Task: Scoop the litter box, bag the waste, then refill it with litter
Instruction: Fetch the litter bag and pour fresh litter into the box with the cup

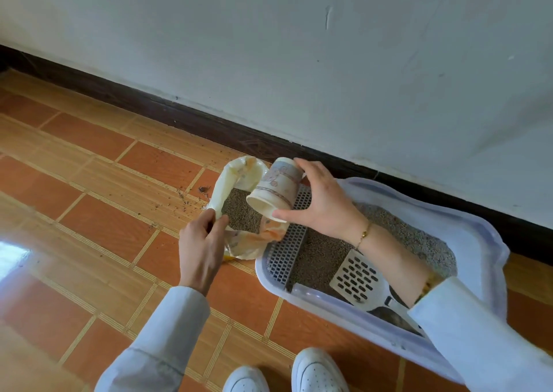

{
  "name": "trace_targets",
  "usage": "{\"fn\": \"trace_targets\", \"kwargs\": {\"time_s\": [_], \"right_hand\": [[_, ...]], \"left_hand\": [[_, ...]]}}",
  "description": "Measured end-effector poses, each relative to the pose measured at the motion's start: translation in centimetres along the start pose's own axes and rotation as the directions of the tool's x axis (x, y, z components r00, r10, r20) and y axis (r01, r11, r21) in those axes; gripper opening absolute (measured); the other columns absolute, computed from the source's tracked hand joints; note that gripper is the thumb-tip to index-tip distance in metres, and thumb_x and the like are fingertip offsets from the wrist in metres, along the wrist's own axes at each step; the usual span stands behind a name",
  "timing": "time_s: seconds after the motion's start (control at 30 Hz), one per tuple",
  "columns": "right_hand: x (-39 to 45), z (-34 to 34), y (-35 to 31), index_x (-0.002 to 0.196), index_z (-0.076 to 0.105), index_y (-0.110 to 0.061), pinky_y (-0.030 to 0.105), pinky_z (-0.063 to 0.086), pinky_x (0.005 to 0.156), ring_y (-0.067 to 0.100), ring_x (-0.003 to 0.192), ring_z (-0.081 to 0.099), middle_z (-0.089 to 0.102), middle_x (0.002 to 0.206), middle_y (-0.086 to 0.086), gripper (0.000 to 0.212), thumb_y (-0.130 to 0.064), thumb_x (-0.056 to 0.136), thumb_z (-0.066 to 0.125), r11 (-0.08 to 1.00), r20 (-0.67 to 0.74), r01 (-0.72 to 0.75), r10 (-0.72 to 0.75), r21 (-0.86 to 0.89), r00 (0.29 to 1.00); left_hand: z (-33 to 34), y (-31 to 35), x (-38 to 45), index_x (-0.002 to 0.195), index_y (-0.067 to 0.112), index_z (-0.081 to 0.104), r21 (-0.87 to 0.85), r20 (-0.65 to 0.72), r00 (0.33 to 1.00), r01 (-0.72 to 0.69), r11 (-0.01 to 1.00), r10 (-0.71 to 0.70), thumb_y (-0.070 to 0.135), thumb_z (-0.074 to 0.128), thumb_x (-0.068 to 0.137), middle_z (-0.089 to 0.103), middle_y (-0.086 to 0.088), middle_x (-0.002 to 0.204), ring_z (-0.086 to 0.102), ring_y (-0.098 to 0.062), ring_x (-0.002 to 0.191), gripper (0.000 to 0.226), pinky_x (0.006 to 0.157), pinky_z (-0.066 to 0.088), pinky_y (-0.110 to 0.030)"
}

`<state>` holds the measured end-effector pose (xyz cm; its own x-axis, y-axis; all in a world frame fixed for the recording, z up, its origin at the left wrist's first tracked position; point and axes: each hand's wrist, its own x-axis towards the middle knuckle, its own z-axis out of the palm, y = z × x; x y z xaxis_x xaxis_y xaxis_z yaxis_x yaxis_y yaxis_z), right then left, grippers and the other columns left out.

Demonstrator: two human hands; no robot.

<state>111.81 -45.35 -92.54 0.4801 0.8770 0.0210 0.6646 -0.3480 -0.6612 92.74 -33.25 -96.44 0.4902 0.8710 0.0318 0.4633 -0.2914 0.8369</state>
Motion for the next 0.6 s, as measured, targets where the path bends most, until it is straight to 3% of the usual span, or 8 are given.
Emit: {"fn": "trace_targets", "kwargs": {"time_s": [0.13,0.3,0.4,0.5,0.6], "right_hand": [[2.4,2.1,-1.3,0.143,0.031,-0.014,0.026,0.033,0.101,0.015,0.124,0.039,0.040,0.135,0.002,0.101,-0.060,0.065,0.077,0.992,0.146,0.050,-0.033,-0.115,0.989],[4.6,4.6,-2.0,0.135,0.037,-0.010,0.039,0.039,0.103,0.021,0.124,0.036,0.041,0.134,0.007,0.089,-0.065,0.071,0.068,0.947,0.288,0.125,-0.036,-0.297,0.957],[5.8,6.3,-2.1,0.133,0.039,-0.007,0.037,0.038,0.102,0.024,0.121,0.041,0.047,0.130,0.009,0.090,-0.072,0.074,0.059,0.910,0.319,0.169,-0.043,-0.379,0.947],[6.6,8.1,-2.2,0.129,0.046,-0.004,0.037,0.041,0.100,0.025,0.115,0.050,0.056,0.123,0.011,0.093,-0.080,0.076,0.043,0.817,0.313,0.216,-0.046,-0.535,0.949],[6.7,8.7,-2.1,0.120,0.055,-0.008,0.035,0.046,0.093,0.022,0.107,0.054,0.061,0.114,0.007,0.069,-0.067,0.086,0.042,0.864,0.239,0.194,-0.089,-0.465,0.967]], "left_hand": [[-0.3,0.0,-0.1,0.061,0.007,0.033,-0.004,-0.016,1.000,0.002,1.000,-0.002,0.031,0.050,0.082,0.029,0.001,0.052,0.023,-0.015,0.051,0.036,0.052,0.020,-0.031],[-0.5,-0.2,-0.2,0.060,0.013,0.034,0.013,-0.021,1.000,-0.004,1.000,0.004,0.025,0.053,0.087,0.029,0.003,0.050,0.022,-0.011,0.048,0.036,0.049,0.020,-0.028],[-0.4,-0.6,0.0,0.060,0.012,0.034,0.030,-0.017,1.000,-0.003,1.000,0.003,0.014,0.056,0.089,0.028,0.003,0.050,0.022,-0.012,0.047,0.037,0.045,0.018,-0.023],[-0.5,-0.9,0.1,0.060,0.012,0.033,0.029,-0.004,1.000,-0.004,1.000,0.004,0.024,0.052,0.086,0.027,0.004,0.050,0.022,-0.013,0.047,0.034,0.046,0.019,-0.024],[-0.8,-1.4,0.2,0.061,0.011,0.033,0.025,-0.010,1.000,0.012,1.000,-0.011,0.029,0.049,0.082,0.027,0.004,0.050,0.022,-0.013,0.048,0.032,0.046,0.019,-0.025]]}}
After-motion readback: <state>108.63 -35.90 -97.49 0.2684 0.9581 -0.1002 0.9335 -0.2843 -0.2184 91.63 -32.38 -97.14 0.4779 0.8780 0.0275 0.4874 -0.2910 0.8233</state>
